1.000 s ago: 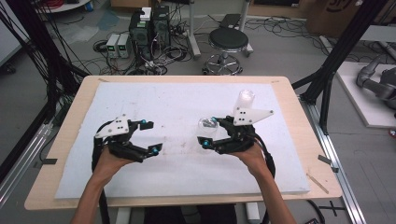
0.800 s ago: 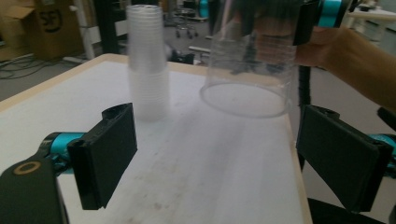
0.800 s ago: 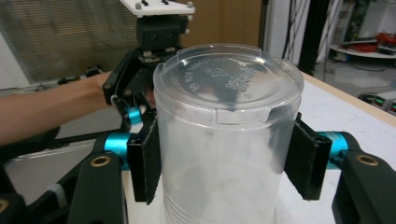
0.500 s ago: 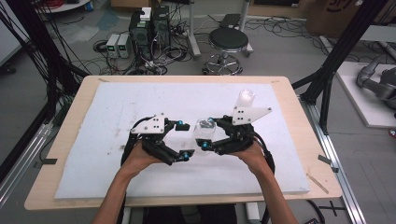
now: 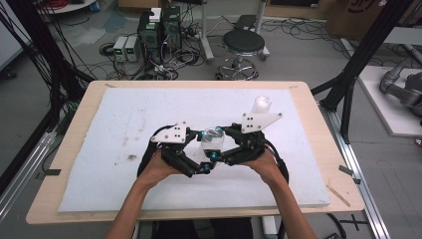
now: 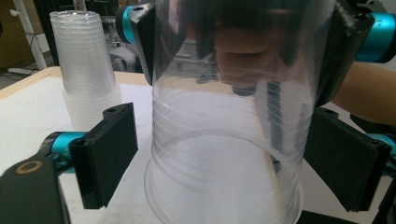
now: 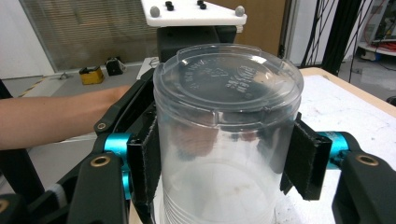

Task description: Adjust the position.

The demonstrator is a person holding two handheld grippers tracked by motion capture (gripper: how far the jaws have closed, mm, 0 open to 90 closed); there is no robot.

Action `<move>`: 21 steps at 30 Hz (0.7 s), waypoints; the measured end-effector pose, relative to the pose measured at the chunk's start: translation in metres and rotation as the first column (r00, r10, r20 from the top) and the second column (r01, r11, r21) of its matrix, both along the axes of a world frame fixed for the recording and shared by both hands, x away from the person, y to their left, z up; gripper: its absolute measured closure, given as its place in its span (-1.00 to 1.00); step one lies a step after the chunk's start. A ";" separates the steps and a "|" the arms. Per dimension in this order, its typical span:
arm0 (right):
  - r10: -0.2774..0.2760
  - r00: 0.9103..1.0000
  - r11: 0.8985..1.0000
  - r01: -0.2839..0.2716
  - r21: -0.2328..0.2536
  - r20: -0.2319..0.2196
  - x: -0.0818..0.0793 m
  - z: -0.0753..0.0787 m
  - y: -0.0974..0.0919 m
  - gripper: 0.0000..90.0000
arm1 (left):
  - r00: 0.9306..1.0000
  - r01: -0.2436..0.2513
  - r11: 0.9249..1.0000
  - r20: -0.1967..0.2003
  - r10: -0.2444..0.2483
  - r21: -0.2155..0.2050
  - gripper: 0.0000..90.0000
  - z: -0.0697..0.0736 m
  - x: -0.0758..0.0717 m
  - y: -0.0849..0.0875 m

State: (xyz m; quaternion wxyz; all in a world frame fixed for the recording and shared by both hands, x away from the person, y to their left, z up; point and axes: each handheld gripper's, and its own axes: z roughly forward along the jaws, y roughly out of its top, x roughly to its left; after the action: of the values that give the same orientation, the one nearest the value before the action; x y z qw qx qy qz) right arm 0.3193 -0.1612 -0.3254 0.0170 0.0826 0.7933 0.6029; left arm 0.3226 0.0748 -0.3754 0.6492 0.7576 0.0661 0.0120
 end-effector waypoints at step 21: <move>0.007 1.000 1.000 -0.007 0.010 -0.012 0.002 -0.003 0.002 -0.16 | 0.999 0.013 1.000 0.030 -0.013 -0.023 -0.34 -0.001 -0.001 0.001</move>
State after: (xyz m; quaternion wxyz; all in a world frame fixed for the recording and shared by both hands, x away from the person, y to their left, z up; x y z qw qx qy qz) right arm 0.3210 -0.1597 -0.3287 0.0098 0.0835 0.7908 0.6062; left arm 0.3215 0.0761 -0.3768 0.6589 0.7502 0.0516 0.0184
